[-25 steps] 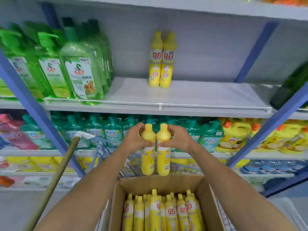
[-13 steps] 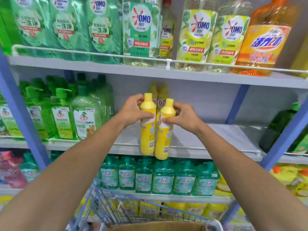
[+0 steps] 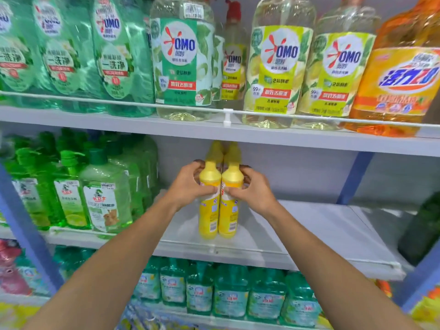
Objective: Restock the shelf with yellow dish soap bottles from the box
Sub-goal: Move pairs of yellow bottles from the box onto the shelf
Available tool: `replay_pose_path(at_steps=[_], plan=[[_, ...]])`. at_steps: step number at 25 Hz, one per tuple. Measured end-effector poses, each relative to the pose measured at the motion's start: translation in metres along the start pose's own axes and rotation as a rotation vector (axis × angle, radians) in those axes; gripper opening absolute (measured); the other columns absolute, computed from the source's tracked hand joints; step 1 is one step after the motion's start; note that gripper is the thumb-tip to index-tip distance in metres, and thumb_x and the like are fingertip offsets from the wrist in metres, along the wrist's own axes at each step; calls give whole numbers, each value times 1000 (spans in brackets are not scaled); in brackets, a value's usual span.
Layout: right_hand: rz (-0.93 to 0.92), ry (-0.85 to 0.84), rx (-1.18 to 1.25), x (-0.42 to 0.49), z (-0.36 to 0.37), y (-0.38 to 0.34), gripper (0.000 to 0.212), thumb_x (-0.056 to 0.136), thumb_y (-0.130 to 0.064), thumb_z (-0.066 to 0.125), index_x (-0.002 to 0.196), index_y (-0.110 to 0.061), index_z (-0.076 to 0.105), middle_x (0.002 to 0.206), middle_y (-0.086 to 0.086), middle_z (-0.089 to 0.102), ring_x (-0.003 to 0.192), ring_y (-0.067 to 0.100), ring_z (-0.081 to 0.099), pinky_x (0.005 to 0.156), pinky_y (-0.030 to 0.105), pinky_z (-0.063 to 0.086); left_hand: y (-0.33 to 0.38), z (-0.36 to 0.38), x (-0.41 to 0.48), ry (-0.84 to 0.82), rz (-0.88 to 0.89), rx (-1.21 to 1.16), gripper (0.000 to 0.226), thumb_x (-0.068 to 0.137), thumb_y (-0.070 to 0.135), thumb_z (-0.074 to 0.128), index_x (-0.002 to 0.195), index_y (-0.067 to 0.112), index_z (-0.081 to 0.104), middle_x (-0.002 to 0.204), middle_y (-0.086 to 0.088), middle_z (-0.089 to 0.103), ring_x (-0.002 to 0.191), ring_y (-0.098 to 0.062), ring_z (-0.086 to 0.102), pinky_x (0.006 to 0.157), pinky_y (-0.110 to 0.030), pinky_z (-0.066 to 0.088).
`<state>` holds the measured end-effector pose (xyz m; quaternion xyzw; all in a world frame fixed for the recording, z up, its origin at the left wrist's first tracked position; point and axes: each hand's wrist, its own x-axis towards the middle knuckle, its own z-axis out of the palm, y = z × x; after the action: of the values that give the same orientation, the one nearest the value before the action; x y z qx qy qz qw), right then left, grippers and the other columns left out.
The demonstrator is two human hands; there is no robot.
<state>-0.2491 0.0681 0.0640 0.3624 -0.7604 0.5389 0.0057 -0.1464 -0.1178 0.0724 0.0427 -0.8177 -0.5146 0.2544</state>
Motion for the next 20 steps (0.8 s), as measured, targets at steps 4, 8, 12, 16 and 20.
replay_pose_path(at_steps=[4,8,12,16,20], plan=[[70,76,163,-9,12,11,69,77,-12,88,136,-12,52,121,-1,70,107,3,69,92,25,58,-20,0,-2,-72,-64,-93,63,71,4,89,125,12,58,115,-2,73,105,-16,71,86,-27,58],[101,188,160,-13,26,9,65,69,-30,93,124,-19,60,111,-8,74,99,-1,70,84,18,57,-53,9,-22,-142,-137,-198,64,69,6,90,126,16,62,117,2,74,110,-19,70,95,-34,57],[92,250,99,-9,29,7,57,70,-26,93,119,-20,63,97,-13,72,84,-16,65,73,3,48,-64,11,-21,-97,-65,-134,66,66,24,94,124,24,63,118,7,73,108,-12,69,100,-38,54],[103,162,147,-11,24,16,53,78,-21,87,124,-15,63,112,-3,74,99,-2,70,83,15,55,-65,21,-23,29,-39,-20,66,58,39,95,115,27,64,108,11,74,100,-5,68,90,-31,56],[139,140,191,-17,25,17,51,83,-22,83,124,-10,57,118,0,74,108,9,71,88,23,56,-60,26,-24,103,-98,14,66,57,38,96,110,25,60,103,12,71,95,-4,66,78,-31,58]])
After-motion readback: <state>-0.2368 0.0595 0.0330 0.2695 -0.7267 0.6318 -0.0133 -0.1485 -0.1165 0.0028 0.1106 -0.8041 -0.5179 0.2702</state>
